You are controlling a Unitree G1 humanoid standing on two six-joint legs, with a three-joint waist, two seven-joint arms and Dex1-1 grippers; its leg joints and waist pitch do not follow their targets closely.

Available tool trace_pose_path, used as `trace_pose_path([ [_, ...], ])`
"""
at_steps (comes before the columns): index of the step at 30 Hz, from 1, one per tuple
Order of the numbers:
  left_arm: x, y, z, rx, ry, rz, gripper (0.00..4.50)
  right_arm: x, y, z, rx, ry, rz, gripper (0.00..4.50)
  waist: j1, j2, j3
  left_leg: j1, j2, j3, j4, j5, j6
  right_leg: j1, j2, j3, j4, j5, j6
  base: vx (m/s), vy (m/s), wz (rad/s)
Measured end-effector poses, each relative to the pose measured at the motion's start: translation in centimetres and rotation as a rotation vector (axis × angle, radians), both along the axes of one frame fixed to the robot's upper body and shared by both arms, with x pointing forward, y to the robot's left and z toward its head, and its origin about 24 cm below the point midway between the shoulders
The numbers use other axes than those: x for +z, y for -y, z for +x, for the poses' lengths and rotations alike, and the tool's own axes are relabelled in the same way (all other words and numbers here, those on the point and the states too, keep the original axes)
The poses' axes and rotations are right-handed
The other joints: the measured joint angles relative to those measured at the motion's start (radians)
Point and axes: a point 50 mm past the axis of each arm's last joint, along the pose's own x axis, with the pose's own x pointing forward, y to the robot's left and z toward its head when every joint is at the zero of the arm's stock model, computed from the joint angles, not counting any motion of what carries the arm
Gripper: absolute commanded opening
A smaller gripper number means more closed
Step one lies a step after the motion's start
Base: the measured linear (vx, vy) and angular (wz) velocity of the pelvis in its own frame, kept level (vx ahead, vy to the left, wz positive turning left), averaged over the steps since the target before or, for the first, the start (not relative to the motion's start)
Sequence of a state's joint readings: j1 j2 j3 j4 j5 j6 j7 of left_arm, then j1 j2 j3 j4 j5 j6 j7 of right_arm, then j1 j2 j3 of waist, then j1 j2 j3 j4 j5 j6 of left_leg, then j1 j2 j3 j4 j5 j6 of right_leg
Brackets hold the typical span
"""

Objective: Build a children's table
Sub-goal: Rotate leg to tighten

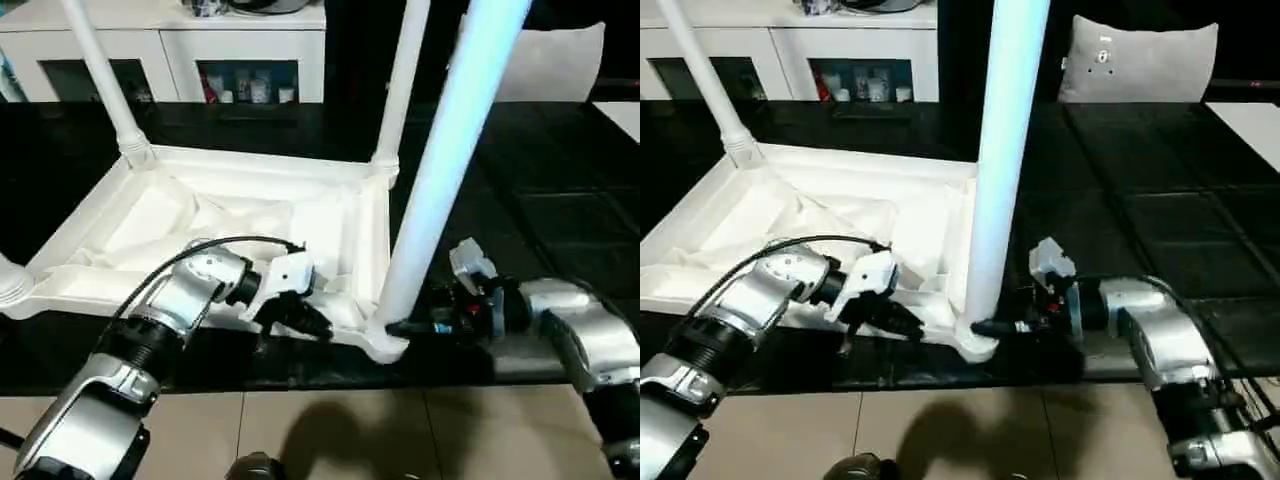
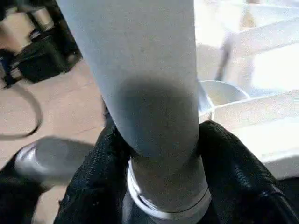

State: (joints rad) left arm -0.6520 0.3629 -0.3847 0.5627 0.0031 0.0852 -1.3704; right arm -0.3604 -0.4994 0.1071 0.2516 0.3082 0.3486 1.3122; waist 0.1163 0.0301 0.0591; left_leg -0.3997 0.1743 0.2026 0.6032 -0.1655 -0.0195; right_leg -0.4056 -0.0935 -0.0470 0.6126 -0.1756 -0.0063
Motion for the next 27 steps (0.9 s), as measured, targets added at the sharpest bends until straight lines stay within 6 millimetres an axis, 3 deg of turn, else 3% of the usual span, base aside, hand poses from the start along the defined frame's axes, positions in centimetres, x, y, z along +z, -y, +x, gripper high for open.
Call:
trace_pose_path([
  [2,0.0,0.1,0.6,0.1,0.019,-0.002,0.0,-0.4,-0.5,0.6,-0.128,0.015,0.016,1.96,-0.011,0.0,0.0,0.001,0.0,0.0,0.0,0.0,0.0,0.0,0.0,0.0,0.0,0.0,0.0,0.0,0.0,0.0],
  [4,-0.1,0.6,1.0,0.181,0.036,-0.003,0.0,-0.7,-0.8,1.2,-0.259,0.038,0.021,1.96,-0.031,0.0,0.0,0.001,0.0,0.0,0.0,0.001,-0.001,0.0,0.0,0.0,-0.001,-0.003,0.005,0.0,0.0,0.0],
  [9,-0.3,3.4,2.0,0.406,0.043,-0.044,0.0,-0.9,-1.5,3.4,-0.578,0.086,0.01,1.94,-0.075,-0.001,0.0,0.001,-0.001,0.0,0.0,0.001,-0.001,-0.001,0.0,0.001,-0.002,-0.001,0.002,0.0,0.0,0.0],
  [13,-0.2,5.2,2.8,0.56,0.06,-0.071,0.0,-0.7,-3.0,5.1,-0.823,0.083,0.026,1.93,-0.088,-0.001,0.0,-0.001,0.0,0.0,-0.001,0.001,-0.001,-0.005,0.001,0.001,-0.002,0.003,0.0,0.0,0.0,0.0],
  [15,0.0,6.0,3.1,0.615,0.08,-0.077,0.0,-0.3,-3.7,5.9,-0.921,0.068,0.044,1.93,-0.087,-0.001,0.0,-0.005,0.0,0.0,-0.003,0.001,-0.001,-0.01,0.002,0.0,-0.002,0.002,0.001,0.0,0.0,0.0],
  [16,0.0,6.2,3.1,0.628,0.086,-0.082,0.0,-0.2,-3.9,6.1,-0.939,0.069,0.045,2.28,-0.085,-0.001,0.0,-0.006,0.0,0.0,-0.003,0.001,-0.001,-0.011,0.002,0.0,-0.002,0.002,0.001,0.0,0.0,0.0],
  [21,0.1,6.7,3.1,0.639,0.107,-0.076,0.0,-0.3,-4.4,6.3,-0.988,0.079,0.075,2.69,-0.075,-0.001,0.0,-0.011,0.0,0.0,-0.003,0.002,0.006,-0.014,0.001,-0.001,-0.003,0.001,0.002,0.0,0.0,0.0],
  [27,0.1,7.0,2.8,0.586,0.11,-0.065,0.0,-0.3,-3.3,6.2,-0.955,0.126,0.043,3.25,-0.058,0.0,0.0,-0.009,0.0,0.0,-0.002,0.0,0.001,-0.012,0.001,0.0,-0.003,0.002,0.002,0.0,0.0,0.0],
])
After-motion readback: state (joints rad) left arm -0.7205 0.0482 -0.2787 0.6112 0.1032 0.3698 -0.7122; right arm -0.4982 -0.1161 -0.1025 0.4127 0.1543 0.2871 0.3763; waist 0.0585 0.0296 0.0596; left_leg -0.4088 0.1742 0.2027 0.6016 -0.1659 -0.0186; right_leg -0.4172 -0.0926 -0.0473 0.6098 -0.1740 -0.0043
